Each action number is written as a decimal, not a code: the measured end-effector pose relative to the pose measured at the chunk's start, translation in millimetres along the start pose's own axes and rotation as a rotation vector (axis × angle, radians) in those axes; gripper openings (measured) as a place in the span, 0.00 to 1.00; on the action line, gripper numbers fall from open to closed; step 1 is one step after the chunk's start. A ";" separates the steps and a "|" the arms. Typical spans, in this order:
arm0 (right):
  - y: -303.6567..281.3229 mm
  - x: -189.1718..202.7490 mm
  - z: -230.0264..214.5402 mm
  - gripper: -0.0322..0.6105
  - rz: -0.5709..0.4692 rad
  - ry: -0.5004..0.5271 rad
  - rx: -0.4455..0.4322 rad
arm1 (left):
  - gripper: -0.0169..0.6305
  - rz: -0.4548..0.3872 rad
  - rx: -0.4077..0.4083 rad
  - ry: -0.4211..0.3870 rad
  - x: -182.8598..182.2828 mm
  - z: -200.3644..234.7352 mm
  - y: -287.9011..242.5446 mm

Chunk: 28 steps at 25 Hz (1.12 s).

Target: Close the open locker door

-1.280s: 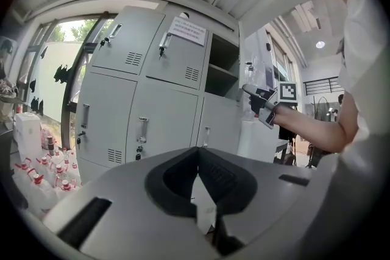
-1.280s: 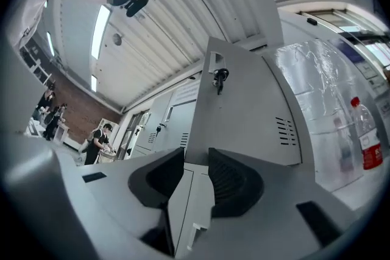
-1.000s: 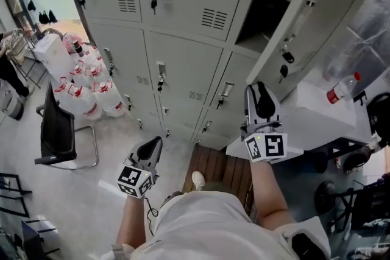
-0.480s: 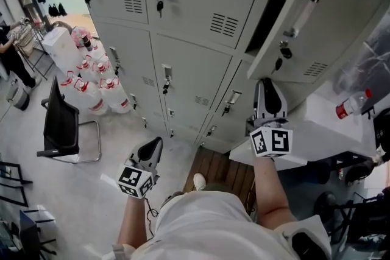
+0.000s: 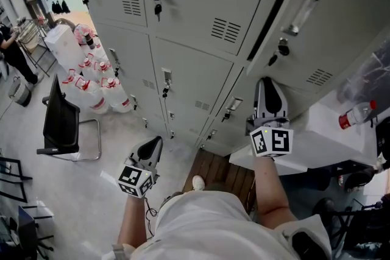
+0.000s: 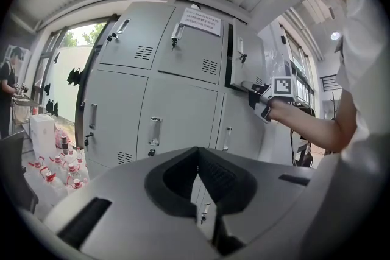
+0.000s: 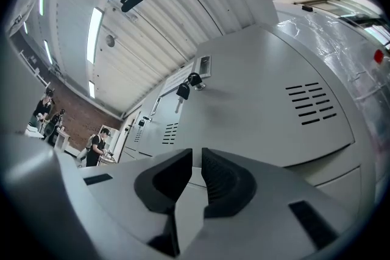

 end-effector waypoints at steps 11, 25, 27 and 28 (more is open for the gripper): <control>-21.5 9.3 -12.3 0.12 0.028 -0.011 -0.010 | 0.03 -0.001 -0.020 0.013 1.6 3.0 -19.5; -37.3 18.7 -22.6 0.11 0.040 -0.029 -0.020 | 0.03 -0.008 -0.036 0.030 4.6 7.9 -32.0; -38.8 19.0 -21.6 0.11 0.036 -0.022 -0.025 | 0.03 -0.010 -0.037 0.032 4.9 8.3 -32.8; -39.5 18.7 -21.0 0.11 0.036 -0.020 -0.028 | 0.03 -0.010 -0.037 0.032 5.3 8.3 -33.1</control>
Point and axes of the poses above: the fingertips, and each gripper's own axes: y backward along the fingers, z to its left, x out of its underside, the point moved 9 cm from there along y, backward along the fingers, and after that the axes turned 11 degrees about y, right-handed, at the moved point
